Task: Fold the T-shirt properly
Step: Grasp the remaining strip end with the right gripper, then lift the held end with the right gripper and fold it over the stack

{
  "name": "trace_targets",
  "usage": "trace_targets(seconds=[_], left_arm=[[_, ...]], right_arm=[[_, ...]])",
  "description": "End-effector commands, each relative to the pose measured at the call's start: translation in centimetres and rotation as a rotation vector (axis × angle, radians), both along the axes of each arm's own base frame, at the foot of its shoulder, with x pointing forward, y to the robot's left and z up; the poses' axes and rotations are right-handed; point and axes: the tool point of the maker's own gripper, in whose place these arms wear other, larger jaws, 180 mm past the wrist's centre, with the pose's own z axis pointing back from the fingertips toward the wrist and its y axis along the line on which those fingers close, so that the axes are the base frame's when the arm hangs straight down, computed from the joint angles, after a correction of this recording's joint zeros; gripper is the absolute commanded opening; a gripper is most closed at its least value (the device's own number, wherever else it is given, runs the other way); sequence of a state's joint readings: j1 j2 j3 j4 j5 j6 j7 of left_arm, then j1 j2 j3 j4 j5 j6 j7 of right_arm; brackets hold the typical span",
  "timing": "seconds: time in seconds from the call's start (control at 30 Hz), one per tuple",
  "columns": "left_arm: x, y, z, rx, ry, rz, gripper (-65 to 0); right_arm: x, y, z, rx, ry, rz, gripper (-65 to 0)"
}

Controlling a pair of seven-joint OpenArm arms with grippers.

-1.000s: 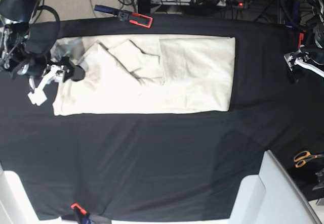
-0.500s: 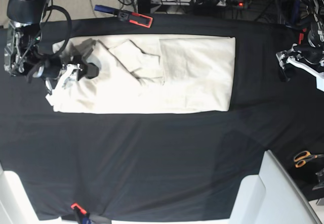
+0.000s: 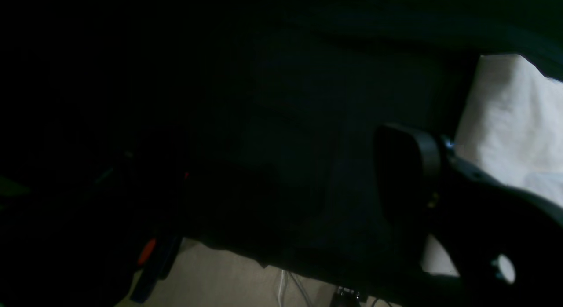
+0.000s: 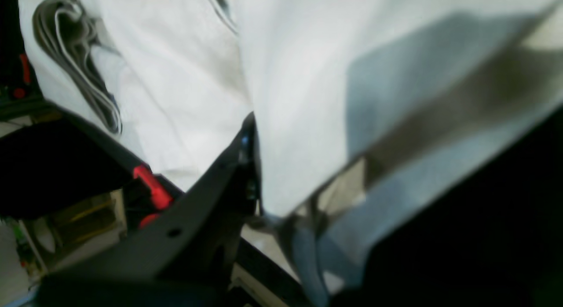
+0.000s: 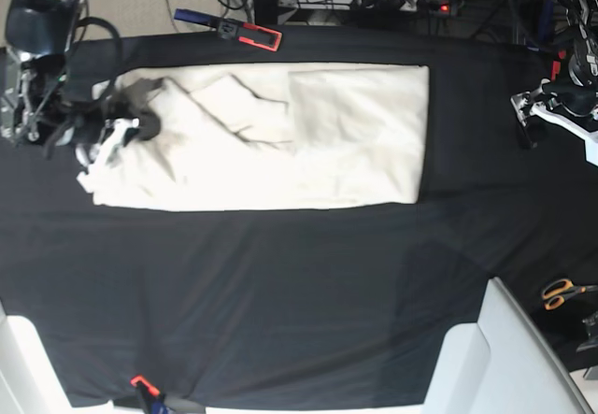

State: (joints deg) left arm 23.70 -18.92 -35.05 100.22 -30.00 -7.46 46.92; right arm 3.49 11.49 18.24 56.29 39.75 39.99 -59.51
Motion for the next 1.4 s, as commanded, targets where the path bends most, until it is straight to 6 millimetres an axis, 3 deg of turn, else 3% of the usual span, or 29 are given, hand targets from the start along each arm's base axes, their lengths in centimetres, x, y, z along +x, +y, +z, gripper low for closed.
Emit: trace_targets(seconds=[0.0, 0.2, 0.4, 0.5, 0.7, 0.87, 1.07, 1.37], left_arm=[[0.6, 0.7, 1.2, 0.033, -0.034, -0.009, 0.0], [0.6, 0.7, 1.2, 0.033, -0.034, -0.009, 0.0], [0.7, 0.6, 1.3, 0.031, -0.039, -0.008, 0.0], [0.7, 0.6, 1.3, 0.031, -0.039, -0.008, 0.0], [0.7, 0.6, 1.3, 0.031, -0.037, -0.008, 0.0], [0.6, 0.6, 1.2, 0.031, -0.036, -0.008, 0.0], [0.9, 0.6, 1.3, 0.031, -0.041, -0.009, 0.0], [1.0, -0.7, 0.6, 0.015, -0.024, -0.043, 0.0]], right_arm=[[1.3, -2.0, 0.8, -0.032, -0.039, -0.022, -64.4], [1.1, -7.9, 0.3, -0.101, -0.005, -0.098, -64.4], [1.8, -12.6, 1.8, -0.186, -0.046, -0.136, -64.5], [2.3, -15.0, 1.9, -0.238, -0.022, -0.255, -64.5], [2.4, -17.1, 1.8, -0.294, 0.015, -0.391, -64.5], [3.1, -18.4, 4.2, -0.401, -0.044, -0.495, -64.5], [3.8, -15.6, 7.0, -0.575, -0.116, -0.440, -64.5], [3.5, -7.0, 7.1, -0.576, -0.089, -0.409, -64.7]])
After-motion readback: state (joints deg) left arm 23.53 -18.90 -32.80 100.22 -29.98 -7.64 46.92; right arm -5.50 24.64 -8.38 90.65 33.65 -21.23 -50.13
